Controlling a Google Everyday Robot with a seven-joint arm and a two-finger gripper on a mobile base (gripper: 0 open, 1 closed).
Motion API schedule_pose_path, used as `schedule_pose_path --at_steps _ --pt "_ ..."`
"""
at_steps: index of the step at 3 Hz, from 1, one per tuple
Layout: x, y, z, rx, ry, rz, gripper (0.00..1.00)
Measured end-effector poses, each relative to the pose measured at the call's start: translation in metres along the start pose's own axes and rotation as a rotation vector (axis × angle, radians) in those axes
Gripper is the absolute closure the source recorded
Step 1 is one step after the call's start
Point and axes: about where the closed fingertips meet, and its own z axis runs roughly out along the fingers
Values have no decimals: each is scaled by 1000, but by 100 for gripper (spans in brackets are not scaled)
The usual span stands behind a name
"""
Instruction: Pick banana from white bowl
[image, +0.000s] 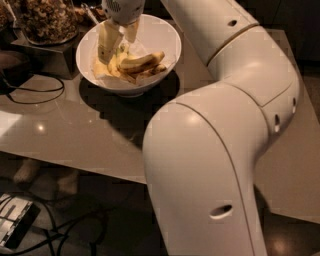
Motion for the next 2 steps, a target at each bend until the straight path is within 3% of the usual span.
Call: schedule_pose_path --at_steps 1,2 --pt "8 -11 22 -7 42 38 29" --pt "13 -19 37 -18 66 67 40"
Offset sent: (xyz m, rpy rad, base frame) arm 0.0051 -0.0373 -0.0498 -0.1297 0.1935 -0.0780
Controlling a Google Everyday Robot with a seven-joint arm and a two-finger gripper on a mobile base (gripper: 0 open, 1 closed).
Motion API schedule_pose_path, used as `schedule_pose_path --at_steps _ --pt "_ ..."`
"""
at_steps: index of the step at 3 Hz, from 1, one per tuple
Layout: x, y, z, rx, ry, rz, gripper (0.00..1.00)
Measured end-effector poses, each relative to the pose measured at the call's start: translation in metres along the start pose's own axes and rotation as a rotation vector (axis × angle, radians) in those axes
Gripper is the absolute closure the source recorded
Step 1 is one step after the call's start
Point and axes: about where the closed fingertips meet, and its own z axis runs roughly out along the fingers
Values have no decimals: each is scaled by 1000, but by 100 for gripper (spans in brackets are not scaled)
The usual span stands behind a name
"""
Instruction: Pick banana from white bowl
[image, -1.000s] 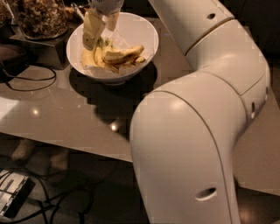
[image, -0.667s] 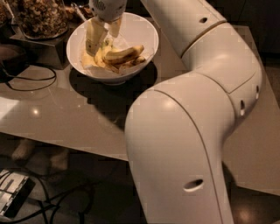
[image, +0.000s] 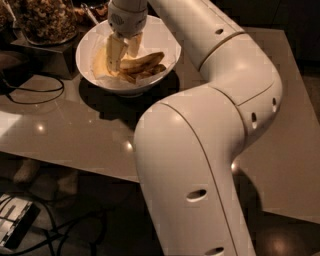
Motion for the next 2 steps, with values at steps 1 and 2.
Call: schedule_pose_path --at_steps 1,2 --pt "1 -6 8 -6 10 16 45" --pt "2 -10 13 -10 14 25 44"
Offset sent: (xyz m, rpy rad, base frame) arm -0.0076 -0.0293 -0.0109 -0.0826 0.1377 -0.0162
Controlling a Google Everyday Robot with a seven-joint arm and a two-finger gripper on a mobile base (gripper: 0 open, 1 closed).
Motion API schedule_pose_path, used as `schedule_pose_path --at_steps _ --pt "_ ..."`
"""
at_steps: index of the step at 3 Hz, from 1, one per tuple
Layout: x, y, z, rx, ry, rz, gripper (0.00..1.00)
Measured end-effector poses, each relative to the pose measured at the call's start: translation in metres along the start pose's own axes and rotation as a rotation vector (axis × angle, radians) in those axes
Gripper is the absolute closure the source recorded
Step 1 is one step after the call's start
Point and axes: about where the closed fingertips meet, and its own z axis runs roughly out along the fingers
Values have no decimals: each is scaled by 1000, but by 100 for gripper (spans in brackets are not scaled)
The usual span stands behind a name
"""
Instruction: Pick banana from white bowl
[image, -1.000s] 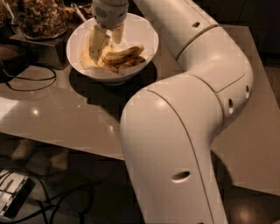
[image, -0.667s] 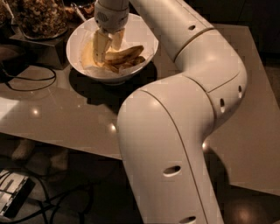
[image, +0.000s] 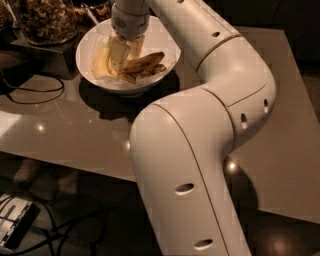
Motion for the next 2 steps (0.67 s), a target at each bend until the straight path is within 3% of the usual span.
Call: schedule_pose_path --at_steps 2 --pt "1 -9 22 -18 24 16 38"
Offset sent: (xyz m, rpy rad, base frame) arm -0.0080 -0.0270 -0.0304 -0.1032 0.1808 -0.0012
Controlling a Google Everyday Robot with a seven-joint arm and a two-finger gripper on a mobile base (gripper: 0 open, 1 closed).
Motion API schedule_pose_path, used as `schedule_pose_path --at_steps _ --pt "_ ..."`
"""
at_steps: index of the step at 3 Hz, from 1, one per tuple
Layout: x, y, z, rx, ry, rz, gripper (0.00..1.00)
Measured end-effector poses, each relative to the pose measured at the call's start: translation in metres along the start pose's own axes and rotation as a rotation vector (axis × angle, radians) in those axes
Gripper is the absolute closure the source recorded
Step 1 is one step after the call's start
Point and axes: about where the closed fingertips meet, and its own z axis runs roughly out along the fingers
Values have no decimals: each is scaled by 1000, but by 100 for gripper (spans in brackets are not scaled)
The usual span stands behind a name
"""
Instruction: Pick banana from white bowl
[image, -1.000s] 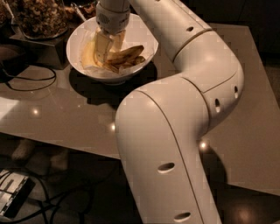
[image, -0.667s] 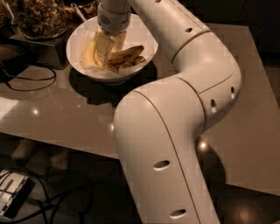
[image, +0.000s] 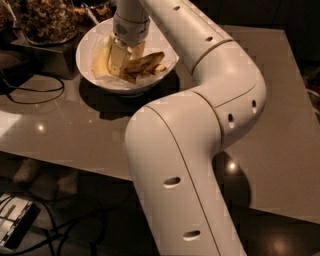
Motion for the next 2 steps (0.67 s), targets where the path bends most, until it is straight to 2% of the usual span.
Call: schedule_pose_path --at_steps 1,2 --pt "1 -2 6 7 12 -8 56" --pt "1 -2 6 7 12 -8 79"
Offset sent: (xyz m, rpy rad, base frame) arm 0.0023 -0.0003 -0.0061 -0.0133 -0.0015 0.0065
